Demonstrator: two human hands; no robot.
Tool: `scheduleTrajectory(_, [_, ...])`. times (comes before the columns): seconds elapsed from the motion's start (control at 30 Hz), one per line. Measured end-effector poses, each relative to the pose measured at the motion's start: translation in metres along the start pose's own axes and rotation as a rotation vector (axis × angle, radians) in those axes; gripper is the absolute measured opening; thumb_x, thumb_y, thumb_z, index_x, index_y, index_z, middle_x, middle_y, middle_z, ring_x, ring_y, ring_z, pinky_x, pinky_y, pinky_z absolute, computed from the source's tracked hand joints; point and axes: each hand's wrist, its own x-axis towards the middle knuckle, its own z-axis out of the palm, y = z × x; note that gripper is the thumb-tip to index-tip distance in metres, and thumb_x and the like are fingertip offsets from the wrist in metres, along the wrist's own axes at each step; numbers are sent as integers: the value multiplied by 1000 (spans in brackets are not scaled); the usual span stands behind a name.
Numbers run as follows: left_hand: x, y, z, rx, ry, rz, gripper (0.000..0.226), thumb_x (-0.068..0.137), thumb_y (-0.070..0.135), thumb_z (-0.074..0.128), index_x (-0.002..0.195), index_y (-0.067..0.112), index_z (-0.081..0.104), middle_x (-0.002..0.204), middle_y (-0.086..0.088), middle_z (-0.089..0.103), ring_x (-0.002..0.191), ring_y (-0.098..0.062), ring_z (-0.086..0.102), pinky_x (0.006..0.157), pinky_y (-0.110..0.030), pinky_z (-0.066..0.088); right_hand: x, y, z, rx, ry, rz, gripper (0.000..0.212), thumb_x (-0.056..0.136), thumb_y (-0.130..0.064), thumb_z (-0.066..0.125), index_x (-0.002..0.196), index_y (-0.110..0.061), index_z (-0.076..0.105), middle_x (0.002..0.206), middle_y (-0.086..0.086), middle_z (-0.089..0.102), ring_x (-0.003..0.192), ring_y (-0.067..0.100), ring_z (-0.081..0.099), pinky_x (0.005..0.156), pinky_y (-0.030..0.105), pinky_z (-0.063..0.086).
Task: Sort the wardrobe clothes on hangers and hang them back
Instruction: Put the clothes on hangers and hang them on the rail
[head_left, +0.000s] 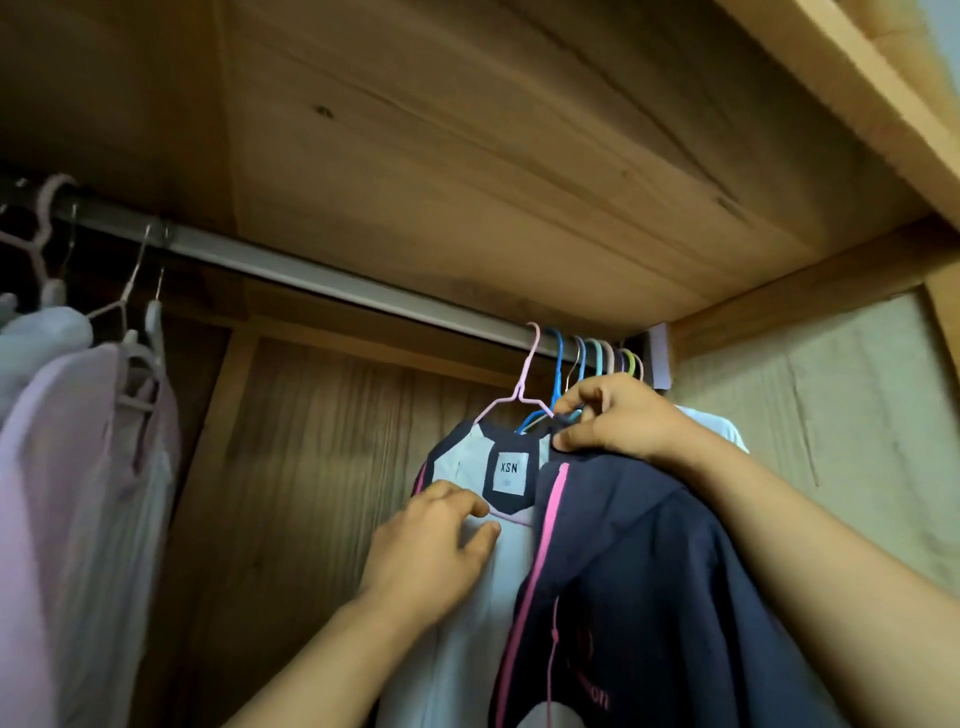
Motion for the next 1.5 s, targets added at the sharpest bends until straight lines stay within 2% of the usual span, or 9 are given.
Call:
scheduleTrajectory(0.33, [-13, 28, -10, 43, 58, 32, 29, 91, 44, 48, 118, 35, 55, 121, 17, 54, 107, -6, 55, 82, -23, 41, -58, 4, -3, 459, 219, -130, 44, 71, -5, 79, 105, -26, 59, 79, 0, 53, 63, 8, 46, 65, 17, 41])
scheduleTrajectory(0.43, [-31, 35, -20, 58, 75, 14, 32, 91, 46, 48, 121, 36, 55, 119, 16, 57, 101, -7, 58, 81, -25, 44, -92, 3, 2, 267, 351, -251, 49, 70, -18, 80, 111, -30, 57, 89, -4, 55, 77, 8, 51, 75, 14, 41])
scheduleTrajectory(0.53, [-61, 37, -28, 49, 106, -12, 31, 91, 46, 50, 118, 35, 58, 110, 15, 61, 89, -6, 59, 79, -27, 48, -136, -5, 20, -49, 492, -373, 53, 68, -34, 67, 119, -23, 58, 97, -4, 57, 94, 19, 55, 85, 31, 41])
scheduleTrajectory(0.67, [-121, 34, -36, 69, 115, -62, 38, 86, 53, 45, 112, 32, 63, 104, 14, 65, 90, -6, 61, 78, -32, 51, -195, -20, 60, -95, 506, -486, 44, 75, -37, 57, 115, -22, 60, 91, -6, 58, 88, 20, 55, 87, 39, 34])
scheduleTrajectory(0.77, [-187, 30, -47, 62, 76, -150, 36, 83, 51, 49, 108, 30, 66, 102, 16, 67, 90, -3, 63, 75, -31, 53, -241, -31, 100, 46, 453, -557, 32, 81, -34, 58, 110, -21, 63, 87, -10, 58, 87, 13, 55, 97, 35, 30])
scheduleTrajectory(0.93, [-321, 40, -86, 78, 75, -430, 30, 78, 59, 48, 99, 42, 63, 80, 29, 64, 68, 8, 61, 61, -12, 48, -316, -56, 171, 475, 328, -589, 21, 82, -26, 63, 96, -14, 72, 73, -6, 61, 73, 15, 56, 74, 34, 46])
scheduleTrajectory(1.1, [-439, 72, -144, 267, 65, -693, 38, 77, 63, 44, 112, 50, 46, 86, 26, 64, 68, 1, 63, 62, -21, 51, -389, -106, 226, 722, 48, -616, 19, 83, -25, 62, 91, -12, 73, 71, -4, 60, 68, 20, 57, 64, 37, 49])
scheduleTrajectory(1.27, [-541, 133, -203, 568, 86, -933, 36, 82, 56, 43, 113, 39, 49, 88, 18, 66, 67, -5, 64, 59, -30, 53, -473, -179, 244, 961, -239, -726, 20, 84, -23, 59, 92, -9, 71, 71, -2, 62, 69, 19, 57, 64, 36, 47])
scheduleTrajectory(1.5, [-684, 268, -277, 827, 190, -1328, 34, 82, 53, 43, 111, 38, 54, 83, 24, 64, 61, 13, 55, 57, -19, 51, -617, -277, 222, 1201, -638, -935, 21, 83, -27, 57, 89, -13, 72, 68, -8, 62, 65, 17, 57, 66, 30, 45])
